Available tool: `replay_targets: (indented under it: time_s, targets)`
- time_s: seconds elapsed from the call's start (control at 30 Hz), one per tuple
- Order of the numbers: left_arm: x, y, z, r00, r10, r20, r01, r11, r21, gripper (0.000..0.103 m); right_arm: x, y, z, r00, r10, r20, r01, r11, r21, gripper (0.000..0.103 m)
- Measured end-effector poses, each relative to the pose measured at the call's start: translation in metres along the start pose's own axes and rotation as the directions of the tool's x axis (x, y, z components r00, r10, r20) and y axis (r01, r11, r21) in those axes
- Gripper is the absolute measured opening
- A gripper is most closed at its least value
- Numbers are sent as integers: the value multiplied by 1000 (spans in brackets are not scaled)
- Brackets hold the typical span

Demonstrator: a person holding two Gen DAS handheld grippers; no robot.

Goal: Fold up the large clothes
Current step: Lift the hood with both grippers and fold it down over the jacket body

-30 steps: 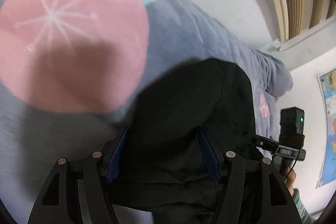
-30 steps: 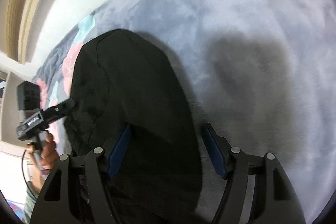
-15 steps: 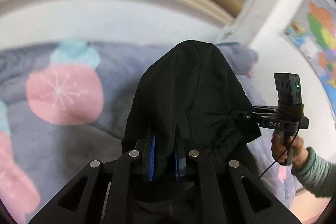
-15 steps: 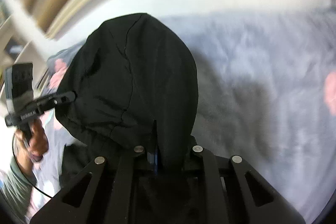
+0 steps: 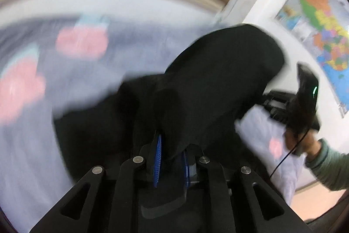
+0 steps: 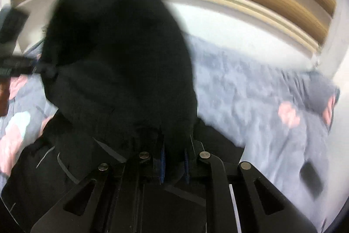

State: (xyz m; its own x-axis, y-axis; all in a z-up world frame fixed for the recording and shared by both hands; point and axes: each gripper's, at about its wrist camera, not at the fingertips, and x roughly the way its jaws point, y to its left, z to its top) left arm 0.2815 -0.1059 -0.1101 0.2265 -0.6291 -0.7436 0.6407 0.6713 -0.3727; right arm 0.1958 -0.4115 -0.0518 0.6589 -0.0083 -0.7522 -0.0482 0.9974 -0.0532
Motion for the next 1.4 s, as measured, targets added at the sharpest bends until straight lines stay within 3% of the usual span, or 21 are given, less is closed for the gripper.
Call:
replay_targets:
  time_s: [0.03, 0.1, 0.2, 0.3, 0.47, 0.57, 0.7, 0.83, 0.93, 1.03, 1.1, 1.2, 1.4]
  targets:
    - [6, 6, -28, 997, 46, -56, -48, 998, -41, 17, 1, -1, -12, 999, 16, -36, -15, 1000, 19, 18]
    - [13, 17, -68, 988, 48, -150, -66, 991, -117, 13, 8, -5, -46, 988, 53, -144, -43, 997, 67, 19]
    - [-1, 23, -94, 980, 71, -184, -101, 982, -162, 13, 8, -13, -87, 961, 89, -262, -54, 989, 137, 19]
    - [-25, 18, -71, 992, 81, -101, -96, 982, -160, 13, -5, -29, -96, 948, 126, -291, -62, 974, 219, 25]
    - [-36, -9, 10, 998, 42, 55, -36, 995, -98, 16, -28, -39, -48, 970, 160, -181, -103, 952, 289, 36]
    - [-18, -18, 48, 997, 51, 65, -47, 996, -70, 16, -29, -28, 0, 979, 178, -104, -141, 947, 288, 38]
    - [18, -16, 68, 1000, 9, 16, -8, 996, -91, 16, -3, -4, 34, 973, 204, -104, -167, 943, 288, 39]
    - [54, -19, 32, 995, -36, -95, 28, 996, -83, 16, 33, 14, 28, 946, 268, -183, -207, 932, 296, 39]
    - [78, -18, -14, 982, -50, -184, 31, 994, -105, 17, 45, 35, -15, 920, 294, -260, -218, 933, 286, 39]
    - [121, 1, -58, 955, -29, -295, -30, 981, -192, 18, 77, 50, -73, 881, 283, -380, -183, 943, 278, 39]
    - [138, 11, -74, 957, -50, -285, -23, 969, -246, 18, 98, 57, -103, 859, 281, -427, -160, 942, 296, 37]
    - [141, 21, -75, 964, -89, -249, 6, 948, -318, 18, 111, 52, -122, 876, 288, -386, -149, 924, 351, 34]
    - [104, 2, -53, 972, -102, -213, 50, 970, -239, 16, 90, 38, -106, 856, 354, -377, -192, 894, 404, 35]
